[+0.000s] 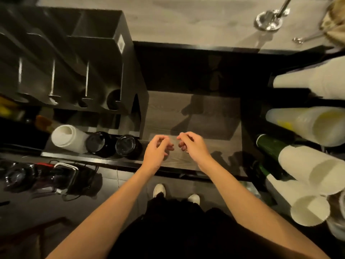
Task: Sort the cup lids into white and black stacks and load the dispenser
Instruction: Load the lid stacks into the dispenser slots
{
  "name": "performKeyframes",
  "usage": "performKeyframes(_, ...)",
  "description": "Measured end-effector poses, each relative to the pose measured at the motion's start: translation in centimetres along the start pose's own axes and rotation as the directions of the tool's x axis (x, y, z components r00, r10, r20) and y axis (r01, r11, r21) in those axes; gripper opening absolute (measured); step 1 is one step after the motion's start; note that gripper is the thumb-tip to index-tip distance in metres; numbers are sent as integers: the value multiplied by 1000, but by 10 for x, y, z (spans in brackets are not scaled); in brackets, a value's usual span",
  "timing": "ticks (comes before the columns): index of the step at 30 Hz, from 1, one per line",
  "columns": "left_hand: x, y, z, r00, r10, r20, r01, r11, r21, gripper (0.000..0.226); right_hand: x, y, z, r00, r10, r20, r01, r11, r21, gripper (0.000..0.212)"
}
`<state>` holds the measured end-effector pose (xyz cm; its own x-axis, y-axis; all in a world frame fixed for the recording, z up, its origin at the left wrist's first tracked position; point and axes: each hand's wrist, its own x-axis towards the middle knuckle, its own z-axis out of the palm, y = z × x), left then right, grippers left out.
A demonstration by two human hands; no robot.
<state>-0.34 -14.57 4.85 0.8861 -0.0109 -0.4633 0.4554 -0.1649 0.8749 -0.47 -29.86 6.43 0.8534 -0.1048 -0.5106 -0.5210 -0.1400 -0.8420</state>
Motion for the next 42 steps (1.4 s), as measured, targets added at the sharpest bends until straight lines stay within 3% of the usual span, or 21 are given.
performKeyframes(6, -14, 6, -36, 984, 2, -176, -15, 997, -72, 14, 3, -20, 30, 987, -20, 158, 36, 994, -100, 21)
performKeyframes(14, -33, -21, -91, 907, -103, -409, 35, 985, -170, 12, 6, -20, 102, 947, 11, 321, 51, 982, -184, 10)
performKeyframes(20, -19, -49, -128, 834, -241, -497, 195, 970, -144, 39, 25, -17, 143, 917, 179, 357, -49, 938, -343, 74)
performKeyframes(25, 8, -59, -148, 838, -425, -343, 386, 905, -179, 77, 43, -17, 172, 939, 255, 230, -147, 904, -402, 83)
performKeyframes(31, 37, -75, -154, 830, -533, -164, 493, 839, -230, 96, 57, -12, 184, 930, 324, 175, -235, 888, -396, 77)
performKeyframes(34, 46, -86, -155, 830, -547, -105, 508, 821, -261, 95, 60, -10, 188, 922, 347, 173, -259, 883, -391, 74)
performKeyframes(39, 57, -91, -159, 829, -559, -13, 523, 785, -333, 69, 63, -9, 195, 905, 389, 175, -311, 883, -352, 64)
performKeyframes(42, 62, -91, -163, 823, -567, -19, 530, 780, -332, 57, 67, -7, 199, 902, 394, 177, -311, 877, -365, 71)
